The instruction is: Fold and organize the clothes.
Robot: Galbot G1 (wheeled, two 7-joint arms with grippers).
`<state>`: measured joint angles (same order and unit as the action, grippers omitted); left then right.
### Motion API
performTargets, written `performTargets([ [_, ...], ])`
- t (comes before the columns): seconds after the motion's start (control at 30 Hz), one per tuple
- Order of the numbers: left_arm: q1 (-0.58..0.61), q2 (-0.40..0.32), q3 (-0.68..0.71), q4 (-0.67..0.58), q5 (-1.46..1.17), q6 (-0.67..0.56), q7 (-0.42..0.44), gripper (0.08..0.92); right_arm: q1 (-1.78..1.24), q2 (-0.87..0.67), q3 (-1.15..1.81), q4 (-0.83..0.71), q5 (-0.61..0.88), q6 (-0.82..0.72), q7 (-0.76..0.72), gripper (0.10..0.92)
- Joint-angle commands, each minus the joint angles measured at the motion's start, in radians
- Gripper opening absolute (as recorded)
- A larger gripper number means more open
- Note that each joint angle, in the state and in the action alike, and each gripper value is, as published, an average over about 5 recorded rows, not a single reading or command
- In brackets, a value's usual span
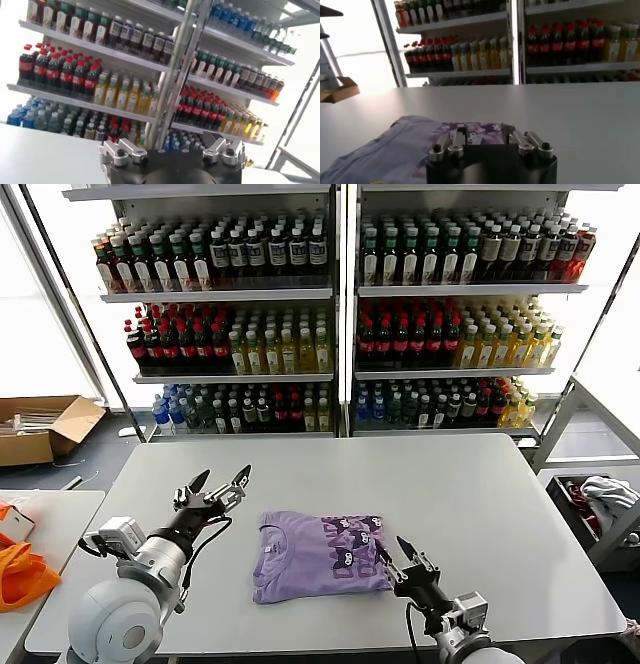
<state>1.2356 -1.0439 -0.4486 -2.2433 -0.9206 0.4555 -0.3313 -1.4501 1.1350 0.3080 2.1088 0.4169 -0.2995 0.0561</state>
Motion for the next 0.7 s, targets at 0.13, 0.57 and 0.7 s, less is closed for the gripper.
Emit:
performTargets([
  [0.13, 0.055, 0.004, -0.023, -0.025, 0.021, 0.001, 0.009, 0.823, 0.234, 0.135, -0.244, -0.150, -0.061, -0.052, 0.096, 0.617],
  [0.57, 0.098, -0.026, -0.034, -0.039, 0.049, -0.004, 0.021, 0.822, 0.210, 0.151, -0.207, -0.180, 0.002, -0.076, 0.158, 0.822],
  [0.7, 0.104, -0.025, -0.043, -0.044, 0.051, -0.005, 0.030, 0.823, 0.173, 0.111, -0.114, 0.051, -0.009, 0.030, 0.122, 0.823],
])
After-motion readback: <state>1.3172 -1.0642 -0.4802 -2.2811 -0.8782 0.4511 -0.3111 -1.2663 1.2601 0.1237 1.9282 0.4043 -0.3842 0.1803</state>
